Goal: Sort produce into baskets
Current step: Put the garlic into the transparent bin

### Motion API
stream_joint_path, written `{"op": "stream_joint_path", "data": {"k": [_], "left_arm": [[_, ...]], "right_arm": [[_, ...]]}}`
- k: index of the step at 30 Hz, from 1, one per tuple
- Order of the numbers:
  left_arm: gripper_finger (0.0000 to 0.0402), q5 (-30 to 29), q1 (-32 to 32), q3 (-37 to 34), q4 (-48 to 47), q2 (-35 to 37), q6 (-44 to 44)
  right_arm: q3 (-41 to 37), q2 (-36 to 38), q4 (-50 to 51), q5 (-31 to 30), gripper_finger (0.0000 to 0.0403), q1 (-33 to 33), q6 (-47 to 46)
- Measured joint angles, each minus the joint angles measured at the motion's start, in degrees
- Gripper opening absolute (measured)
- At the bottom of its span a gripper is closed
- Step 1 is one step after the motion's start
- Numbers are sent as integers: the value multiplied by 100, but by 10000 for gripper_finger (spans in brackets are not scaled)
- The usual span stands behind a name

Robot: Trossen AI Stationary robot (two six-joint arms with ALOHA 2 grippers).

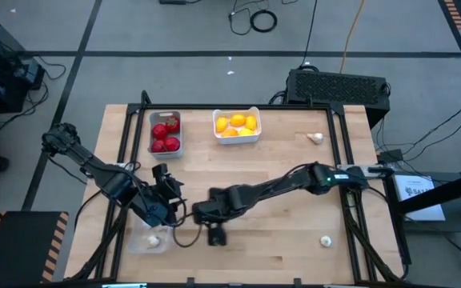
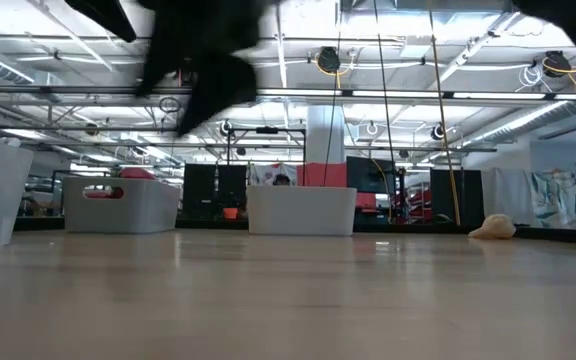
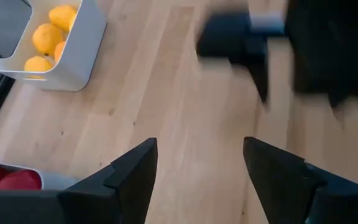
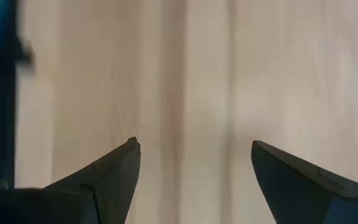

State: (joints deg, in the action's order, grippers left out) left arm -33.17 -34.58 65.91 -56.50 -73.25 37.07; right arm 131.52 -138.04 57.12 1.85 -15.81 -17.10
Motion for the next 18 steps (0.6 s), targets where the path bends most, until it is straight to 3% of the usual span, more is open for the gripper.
{"op": "stream_joint_path", "data": {"k": [8,18], "left_arm": [[246,-31,-83,0,87,-6,18],[246,-150,-273,-2,215,-49,59]], "right_arm": [[-5,689,3253,3,295,-122,-811],[-423,1675,3283,88,291,-856,-532]]}}
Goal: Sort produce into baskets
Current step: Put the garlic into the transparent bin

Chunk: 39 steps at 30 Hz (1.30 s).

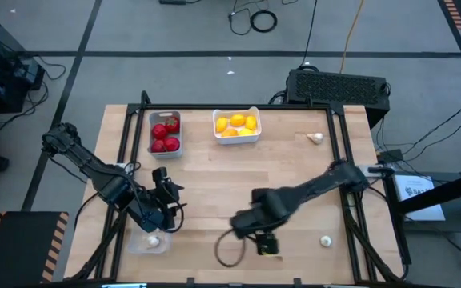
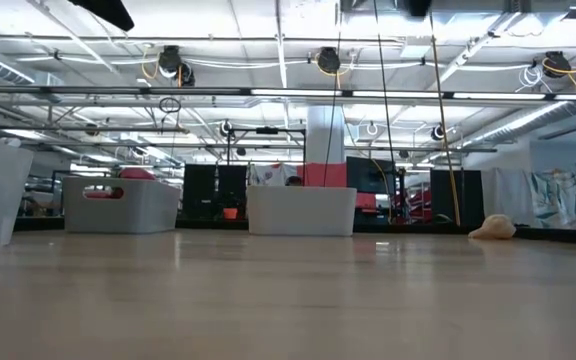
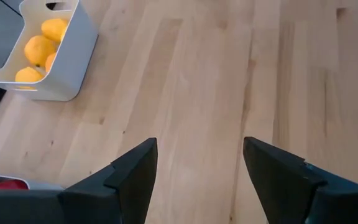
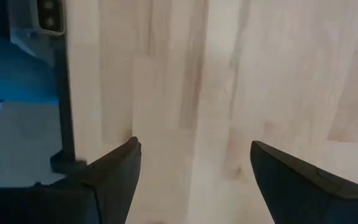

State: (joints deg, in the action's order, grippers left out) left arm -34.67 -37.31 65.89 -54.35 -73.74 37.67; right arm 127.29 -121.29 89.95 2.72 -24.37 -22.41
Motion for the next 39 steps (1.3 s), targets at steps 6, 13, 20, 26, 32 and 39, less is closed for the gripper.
{"op": "stream_joint_path", "data": {"k": [6,13,20,26,32,39], "left_arm": [[246,-177,-111,0,20,-13,37],[246,-438,-113,0,197,-17,51],[246,-619,-45,0,417,-17,-99],[246,-618,-47,0,453,-17,-166],[246,-619,-49,0,455,-17,-205],[246,-867,-47,0,453,-17,-252]], "right_arm": [[-1246,1647,-19,-1373,275,-146,-600],[-3750,3849,-93,-2741,266,484,-2521],[-5831,4889,-804,-2944,265,2068,-2498],[-6762,4939,-1532,-2857,265,3871,-1443],[-6958,4819,-2312,-2104,265,5678,227],[-6955,4344,-3198,-1436,265,7052,1512]]}}
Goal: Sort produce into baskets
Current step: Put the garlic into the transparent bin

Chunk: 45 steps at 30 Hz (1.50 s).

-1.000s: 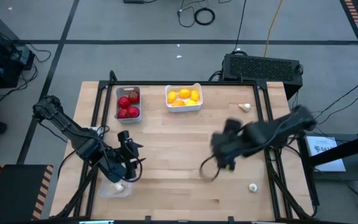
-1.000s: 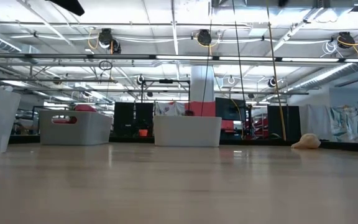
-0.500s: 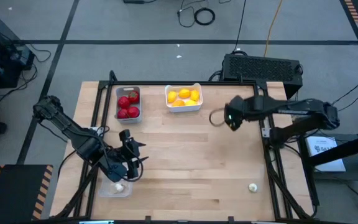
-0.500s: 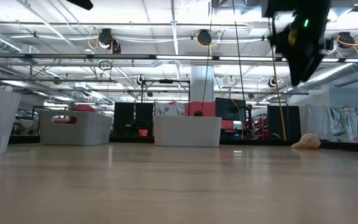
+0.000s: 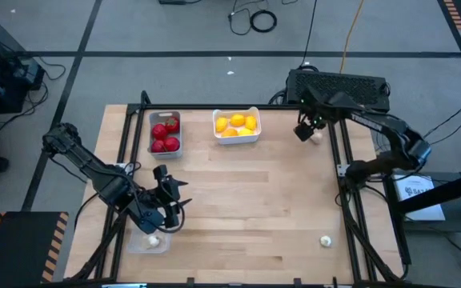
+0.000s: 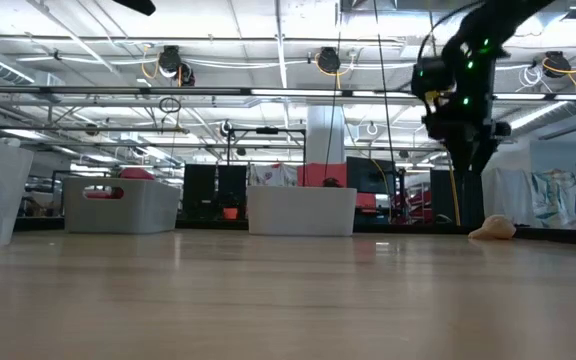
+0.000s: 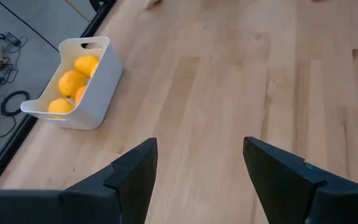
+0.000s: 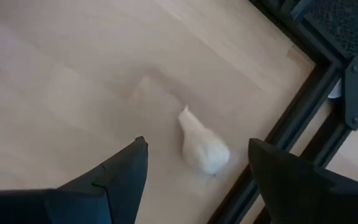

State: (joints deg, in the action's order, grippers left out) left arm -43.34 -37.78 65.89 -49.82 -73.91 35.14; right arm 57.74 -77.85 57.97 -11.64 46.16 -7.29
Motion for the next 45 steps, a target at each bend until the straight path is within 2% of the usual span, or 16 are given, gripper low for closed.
{"op": "stream_joint_path", "data": {"k": [8,16,27,31,36,41,45], "left_arm": [[246,-40,0,0,0,-2,-5],[246,-187,1,0,-2,-2,-106],[246,-196,4,2,-11,-2,-110],[246,-198,4,2,-22,-2,-171],[246,-218,62,2,-9,-55,-265],[246,-216,153,2,-8,-317,-275],[246,-172,186,2,-9,-601,-389]], "right_arm": [[0,-1092,-30,0,265,520,618],[0,-1755,161,43,265,528,1077],[17,-2539,239,2,264,522,1226],[17,-2549,239,155,243,471,1249],[4,-2431,361,352,183,367,1218],[0,-2369,742,1216,135,216,801],[0,-2360,805,2408,143,-72,267]]}}
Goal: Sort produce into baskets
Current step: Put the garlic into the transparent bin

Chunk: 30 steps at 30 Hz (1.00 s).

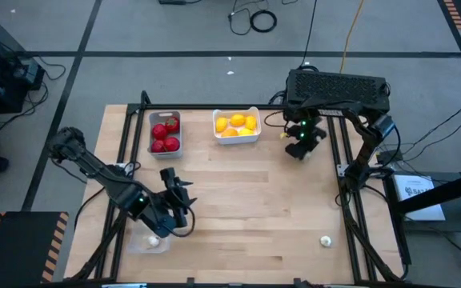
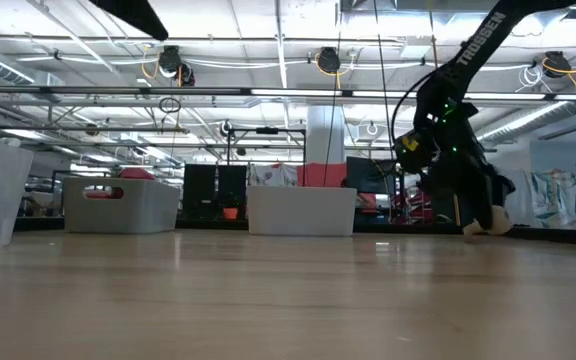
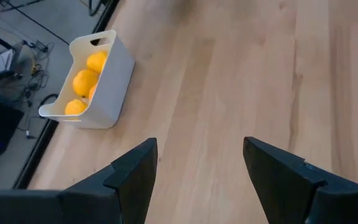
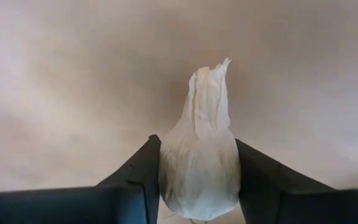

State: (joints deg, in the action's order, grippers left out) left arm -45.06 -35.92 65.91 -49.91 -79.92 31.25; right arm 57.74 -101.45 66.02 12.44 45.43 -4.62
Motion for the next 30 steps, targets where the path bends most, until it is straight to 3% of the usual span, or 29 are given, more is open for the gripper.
{"op": "stream_joint_path", "data": {"k": [5,10,14,18,20,23,27,30], "left_arm": [[246,332,-13,0,-6,-225,-13],[246,802,-157,0,-2,-251,99],[246,676,-332,0,99,-251,115],[246,176,-438,0,81,-249,-293],[246,-203,-419,0,-146,-211,-356],[246,-500,-146,0,-513,-103,-319],[246,-208,555,0,-660,29,-338],[246,315,1225,0,-825,112,-459]], "right_arm": [[-1,33,0,1170,167,-905,-464],[-2,266,-390,1660,170,-2266,-1221],[-2,488,-1616,1802,170,-3575,-2222],[0,560,-3629,1662,171,-4813,-3003],[0,560,-4846,1139,171,-5331,-3168],[0,504,-6722,-315,171,-5981,-3074],[16,124,-9311,-2254,171,-6589,-2196],[90,-461,-10985,-2940,171,-6870,-1435]]}}
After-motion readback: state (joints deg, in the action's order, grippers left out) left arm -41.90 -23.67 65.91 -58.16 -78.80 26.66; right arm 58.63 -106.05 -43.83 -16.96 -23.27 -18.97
